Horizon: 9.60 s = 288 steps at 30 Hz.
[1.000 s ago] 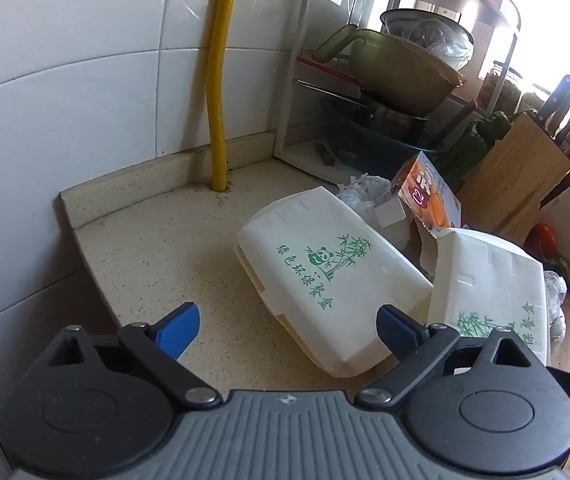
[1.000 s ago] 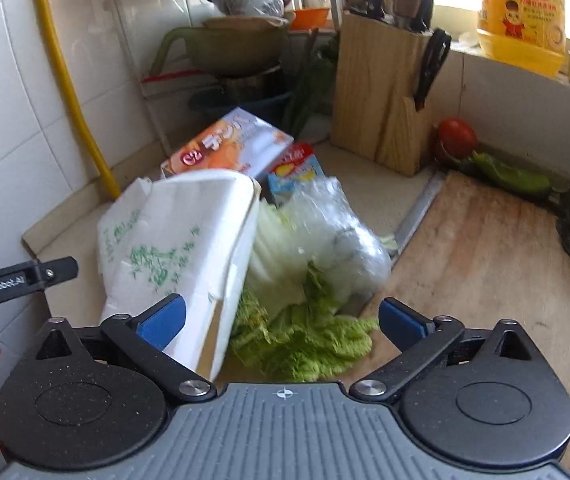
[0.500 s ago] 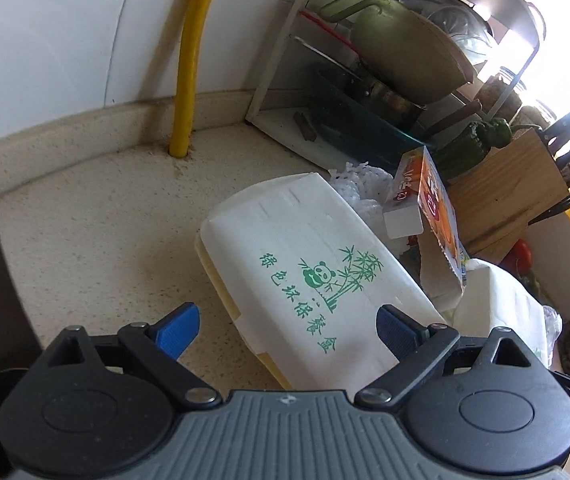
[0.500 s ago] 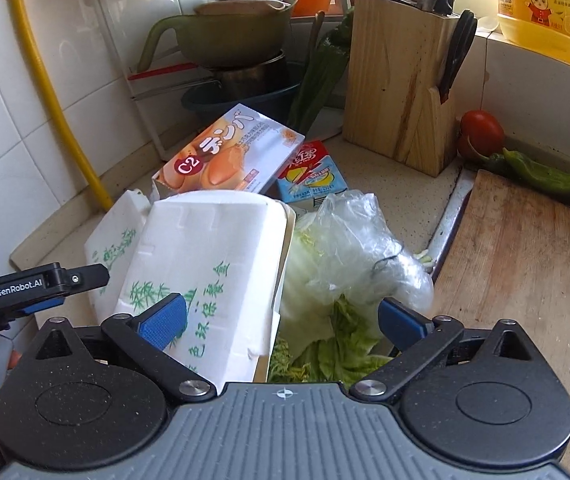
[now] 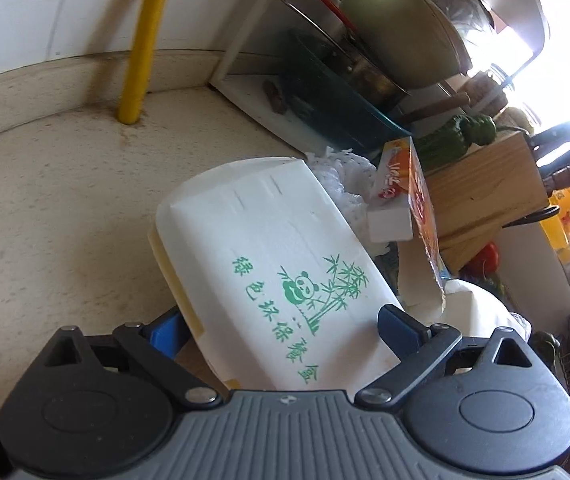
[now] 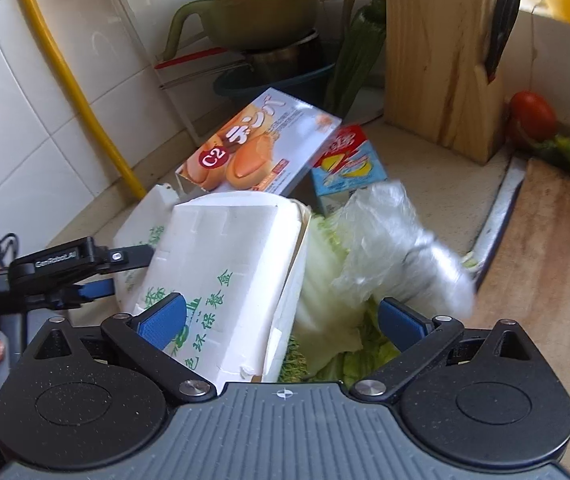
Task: Collect trash
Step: 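Close left tool on its foam box while right tool closes on the other, then carry both held foam boxes down to the black trash bin, then open both tools to drop the foam boxes into the bin, then move both tools back up to the orange snack box and tea carton, then grasp the orange snack box with the left tool, then grasp the red-and-blue ice tea carton with the right tool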
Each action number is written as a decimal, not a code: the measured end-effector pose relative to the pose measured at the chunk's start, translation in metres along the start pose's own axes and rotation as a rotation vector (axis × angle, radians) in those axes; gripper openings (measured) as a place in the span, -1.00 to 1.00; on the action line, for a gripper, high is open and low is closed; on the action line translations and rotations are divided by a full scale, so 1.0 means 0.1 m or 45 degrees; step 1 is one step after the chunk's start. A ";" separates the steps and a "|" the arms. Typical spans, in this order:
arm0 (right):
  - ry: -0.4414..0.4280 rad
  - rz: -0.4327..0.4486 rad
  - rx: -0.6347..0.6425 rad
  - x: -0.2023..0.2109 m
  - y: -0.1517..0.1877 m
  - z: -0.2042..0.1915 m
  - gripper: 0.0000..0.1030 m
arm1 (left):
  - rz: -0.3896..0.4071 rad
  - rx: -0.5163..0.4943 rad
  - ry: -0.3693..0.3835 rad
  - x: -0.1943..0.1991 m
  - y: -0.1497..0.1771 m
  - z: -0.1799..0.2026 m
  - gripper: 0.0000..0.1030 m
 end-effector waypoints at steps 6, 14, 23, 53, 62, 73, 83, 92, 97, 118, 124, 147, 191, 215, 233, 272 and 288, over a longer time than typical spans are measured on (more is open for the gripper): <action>-0.133 -0.066 -0.208 -0.12 0.09 0.06 0.94 | -0.030 -0.041 0.076 -0.02 0.00 0.16 0.80; -0.180 -0.044 -0.194 0.01 0.06 -0.05 0.46 | -0.014 -0.167 0.213 0.04 -0.04 0.45 0.72; -0.275 -0.098 -0.486 -0.09 0.14 0.21 0.48 | -0.092 -0.103 0.187 -0.36 -0.01 0.39 0.70; -0.319 0.006 -0.539 0.30 0.00 0.06 0.07 | 0.083 -0.206 0.249 0.58 -0.13 0.61 -0.20; -0.390 0.010 -0.612 0.34 0.04 0.02 0.07 | 0.162 -0.183 0.188 0.92 -0.15 0.46 -0.20; -0.427 0.044 -0.470 0.33 -0.11 -0.27 0.07 | 0.298 -0.150 0.096 1.43 -0.14 0.28 -0.20; -0.603 -0.034 -0.278 0.28 -0.11 -0.78 0.07 | 0.483 -0.090 -0.167 2.22 0.08 0.03 -0.20; -0.808 -0.157 -0.076 0.16 0.07 -1.52 0.07 | 0.611 -0.027 -0.461 2.72 0.30 -0.30 -0.20; -0.848 -0.160 0.078 0.09 0.19 -1.96 0.06 | 0.632 -0.033 -0.607 2.80 0.37 -0.52 -0.20; -0.813 -0.097 0.440 -0.59 0.92 -2.81 0.05 | 0.516 0.057 -0.819 2.41 0.57 -1.52 -0.19; -0.789 -0.126 0.492 -0.76 1.07 -2.92 0.06 | 0.490 0.100 -0.840 2.30 0.62 -1.71 -0.18; -0.686 -0.190 0.497 -1.11 1.25 -2.94 0.29 | 0.434 0.112 -0.837 2.13 0.58 -1.74 -0.09; -0.080 0.308 0.026 0.91 0.50 0.00 0.57 | 0.114 -0.598 -0.122 0.80 0.91 1.28 0.32; 0.070 0.345 0.051 0.57 0.09 0.01 0.57 | 0.134 -0.530 0.116 0.49 0.14 1.11 0.32; 0.175 0.370 -0.032 0.47 -0.18 0.48 0.63 | -0.100 -0.040 0.421 -0.13 -0.16 1.31 0.49; 0.143 0.284 -0.063 -0.02 -0.27 0.77 0.29 | 0.025 0.209 0.382 -1.50 -0.21 1.85 -0.75; 0.119 0.306 -0.125 0.03 -0.40 0.86 -0.03 | 0.193 0.224 0.512 -0.51 -0.68 1.50 -0.84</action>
Point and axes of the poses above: each gripper's, at about its wrist camera, not at the fingertips, and x roughly against the way its jaws point, z to its right, y to its underside, the point moved 6 cm from there along -x, roughly the way its jaws point, and after that the axes turned 11 degrees about z, right-handed, at the moved point
